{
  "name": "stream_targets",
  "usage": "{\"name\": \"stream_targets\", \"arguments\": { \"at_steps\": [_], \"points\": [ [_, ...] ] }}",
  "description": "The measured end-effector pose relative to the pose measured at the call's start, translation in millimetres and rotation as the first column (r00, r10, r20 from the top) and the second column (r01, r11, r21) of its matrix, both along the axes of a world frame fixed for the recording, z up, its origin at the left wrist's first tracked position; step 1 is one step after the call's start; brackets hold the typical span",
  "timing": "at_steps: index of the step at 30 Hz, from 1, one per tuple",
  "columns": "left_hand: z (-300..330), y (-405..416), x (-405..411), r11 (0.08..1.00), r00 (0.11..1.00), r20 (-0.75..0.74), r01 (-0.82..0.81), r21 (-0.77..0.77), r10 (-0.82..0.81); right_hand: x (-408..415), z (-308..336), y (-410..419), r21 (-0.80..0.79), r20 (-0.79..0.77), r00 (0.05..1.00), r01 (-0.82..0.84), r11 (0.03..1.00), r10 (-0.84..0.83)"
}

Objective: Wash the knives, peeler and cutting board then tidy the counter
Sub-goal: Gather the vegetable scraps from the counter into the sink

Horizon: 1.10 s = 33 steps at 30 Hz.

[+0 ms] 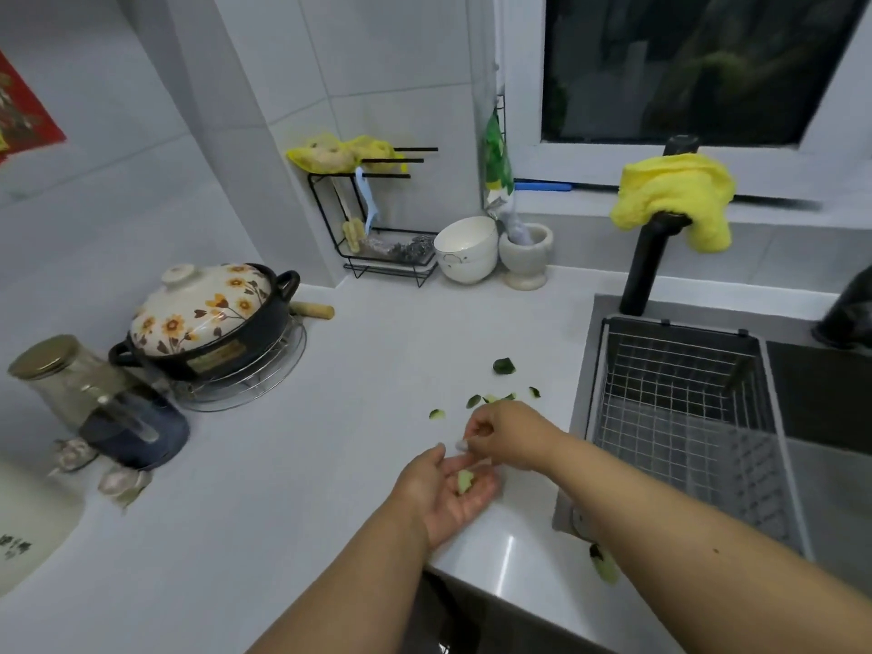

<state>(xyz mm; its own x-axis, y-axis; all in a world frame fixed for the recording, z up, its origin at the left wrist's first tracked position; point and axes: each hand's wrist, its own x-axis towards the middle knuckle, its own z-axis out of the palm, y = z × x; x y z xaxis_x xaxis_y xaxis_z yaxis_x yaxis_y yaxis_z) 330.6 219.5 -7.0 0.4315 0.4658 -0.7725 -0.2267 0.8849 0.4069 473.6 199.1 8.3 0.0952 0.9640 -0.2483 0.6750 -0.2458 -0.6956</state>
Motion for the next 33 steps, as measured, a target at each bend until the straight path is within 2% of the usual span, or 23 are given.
{"name": "stream_targets", "arguments": {
  "at_steps": [4, 6, 10, 14, 21, 26, 28, 31, 33],
  "points": [
    [-1.3, 26.6, 8.7, 0.998, 0.998, -0.040, 0.043, 0.037, -0.041, 33.2, -9.3, 20.3, 0.001, 0.209, 0.930, 0.308, 0.951, -0.302],
    [1.4, 37.0, 10.9, 0.997, 0.997, -0.050, 0.062, 0.054, -0.060, 41.4, -18.4, 28.6, -0.053, 0.271, 0.908, 0.346, 0.937, -0.320],
    [1.0, 53.4, 10.9, 0.993, 0.993, -0.063, 0.103, 0.055, -0.100, 34.7, -34.6, 46.0, -0.099, 0.260, 0.899, 0.388, 0.916, -0.353],
    [-3.0, 64.5, 9.7, 0.991, 0.990, -0.058, 0.130, 0.037, -0.127, 34.9, -37.3, 62.2, -0.073, 0.274, 0.911, 0.340, 0.938, -0.308],
    [-7.9, 77.3, 10.8, 0.990, 0.988, -0.082, 0.135, 0.029, -0.133, 33.9, -37.3, 78.7, -0.158, 0.374, 0.909, 0.260, 0.952, -0.186],
    [-10.3, 80.1, 15.6, 0.995, 0.993, -0.078, 0.096, 0.021, -0.094, 29.2, -26.7, 89.8, -0.309, 0.470, 0.882, 0.141, 0.941, 0.023],
    [-10.1, 78.9, 17.7, 0.996, 0.992, -0.088, 0.090, 0.010, -0.088, 24.6, -26.5, 88.4, -0.319, 0.493, 0.868, 0.117, 0.940, 0.059],
    [-6.8, 77.4, 21.2, 0.996, 0.990, -0.105, 0.091, 0.005, -0.090, 23.8, -23.0, 81.0, -0.266, 0.485, 0.875, 0.133, 0.955, 0.013],
    [-3.4, 77.3, 24.3, 0.995, 0.988, -0.114, 0.103, 0.000, -0.102, 27.6, -14.1, 76.7, -0.214, 0.354, 0.930, 0.181, 0.960, -0.097]
  ]
}}
